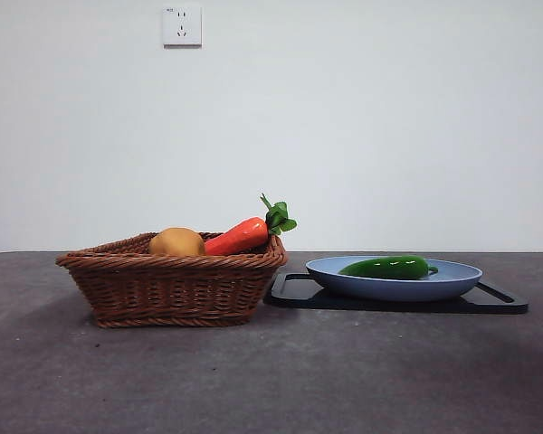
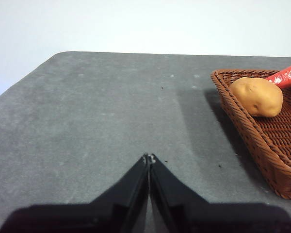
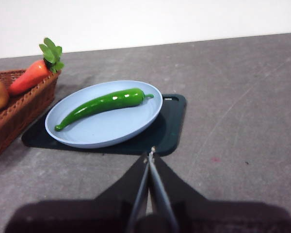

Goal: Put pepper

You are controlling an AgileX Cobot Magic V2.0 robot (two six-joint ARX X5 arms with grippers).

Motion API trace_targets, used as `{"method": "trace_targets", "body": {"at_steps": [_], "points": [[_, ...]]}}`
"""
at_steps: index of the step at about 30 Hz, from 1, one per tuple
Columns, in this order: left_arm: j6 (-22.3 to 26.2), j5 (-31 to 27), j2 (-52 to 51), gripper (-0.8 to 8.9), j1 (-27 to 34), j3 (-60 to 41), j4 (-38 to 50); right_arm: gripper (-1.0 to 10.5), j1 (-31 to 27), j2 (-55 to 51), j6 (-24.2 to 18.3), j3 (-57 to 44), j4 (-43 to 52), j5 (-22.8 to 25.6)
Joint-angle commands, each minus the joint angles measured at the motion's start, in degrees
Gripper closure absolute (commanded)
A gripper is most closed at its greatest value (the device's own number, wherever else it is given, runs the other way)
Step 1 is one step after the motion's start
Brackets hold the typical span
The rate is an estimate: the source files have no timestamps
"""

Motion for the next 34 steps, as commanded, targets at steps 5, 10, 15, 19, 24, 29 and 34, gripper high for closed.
{"method": "trace_targets", "body": {"at_steps": [5, 10, 15, 19, 24, 29, 34], "points": [[-0.4, 0.3, -0.1, 8.05, 0.2, -0.6, 0.7, 9.4, -0.2, -0.3, 1.4, -0.7, 0.1, 0.1], [-0.4, 0.3, -0.1, 8.05, 0.2, -0.6, 0.7, 9.4, -0.2, -0.2, 1.9, -0.7, 0.1, 0.2], [-0.4, 0.3, -0.1, 8.05, 0.2, -0.6, 0.7, 9.4, -0.2, 0.2, 1.9, -0.7, 0.1, 0.2], [-0.4, 0.3, -0.1, 8.05, 0.2, -0.6, 0.7, 9.4, -0.2, 0.2, 1.9, -0.7, 0.1, 0.2], [-0.4, 0.3, -0.1, 8.05, 0.2, -0.6, 0.7, 9.4, -0.2, 0.2, 1.9, -0.7, 0.1, 0.2], [-0.4, 0.3, -0.1, 8.05, 0.2, -0.6, 0.7, 9.4, -0.2, 0.2, 1.9, -0.7, 0.1, 0.2], [-0.4, 0.3, -0.1, 8.05, 0.2, -0.6, 0.7, 9.4, -0.2, 0.2, 1.9, -0.7, 0.1, 0.2]]}}
